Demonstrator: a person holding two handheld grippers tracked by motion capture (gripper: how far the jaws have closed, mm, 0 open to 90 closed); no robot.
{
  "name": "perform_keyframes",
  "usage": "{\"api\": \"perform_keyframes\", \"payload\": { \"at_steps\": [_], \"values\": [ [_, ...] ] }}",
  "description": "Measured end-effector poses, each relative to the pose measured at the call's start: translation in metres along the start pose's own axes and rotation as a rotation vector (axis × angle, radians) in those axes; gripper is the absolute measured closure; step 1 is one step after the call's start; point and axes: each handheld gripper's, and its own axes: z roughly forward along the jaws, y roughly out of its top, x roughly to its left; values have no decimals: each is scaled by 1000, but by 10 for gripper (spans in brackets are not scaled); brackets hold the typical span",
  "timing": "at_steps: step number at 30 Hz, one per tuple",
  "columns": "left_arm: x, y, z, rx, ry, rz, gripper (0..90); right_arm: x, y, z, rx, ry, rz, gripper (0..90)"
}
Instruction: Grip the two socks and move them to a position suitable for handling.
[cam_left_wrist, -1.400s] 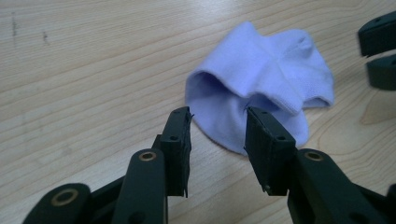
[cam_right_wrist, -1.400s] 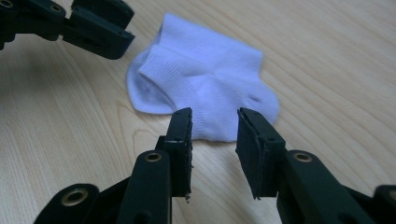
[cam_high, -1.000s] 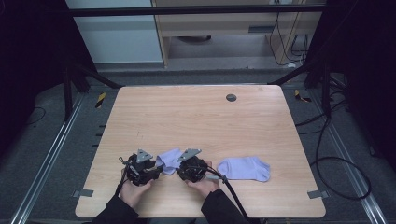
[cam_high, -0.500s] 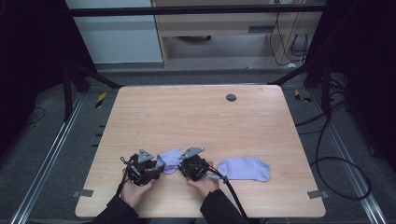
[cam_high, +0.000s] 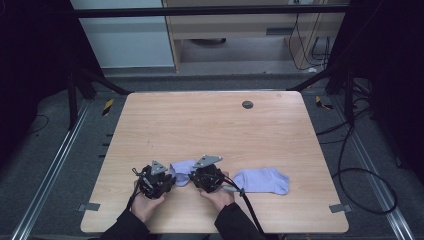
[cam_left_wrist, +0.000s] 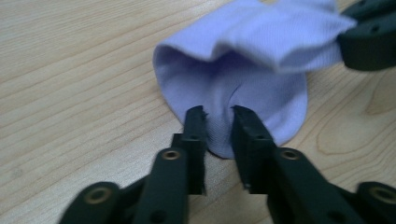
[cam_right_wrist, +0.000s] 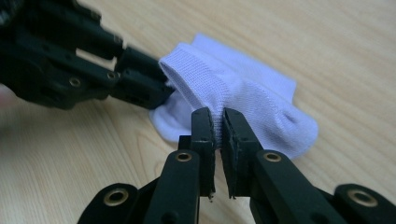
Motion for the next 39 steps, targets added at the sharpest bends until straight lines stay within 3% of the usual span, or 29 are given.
{"api": "perform_keyframes", "payload": {
  "at_steps": [4, 14, 18, 23, 27, 31, 35, 39],
  "values": [
    [0, 1, 0, 7, -21, 4, 859, -1, 7, -4, -35, 2, 34, 840],
    [-1, 0, -7, 37, -54, 34, 877, -10, 21, -3, -83, -58, 106, 839],
    [-2, -1, -11, 44, -56, 57, 877, -16, 28, 4, -97, -97, 139, 838],
    [3, -2, -13, 46, -52, 49, 876, -21, 34, 22, -104, -148, 159, 836],
    [4, -2, -12, 55, -52, 49, 876, -28, 38, 38, -83, -190, 152, 829],
    [6, -3, -13, 54, -44, 46, 873, -34, 40, 46, -82, -202, 165, 805],
    [8, -3, -14, 39, -44, 22, 859, -37, 41, 42, -107, -194, 139, 687],
    [12, -4, -19, 2, -31, -21, 765, -43, 44, 32, -122, -194, 128, 631]
  ]
}}
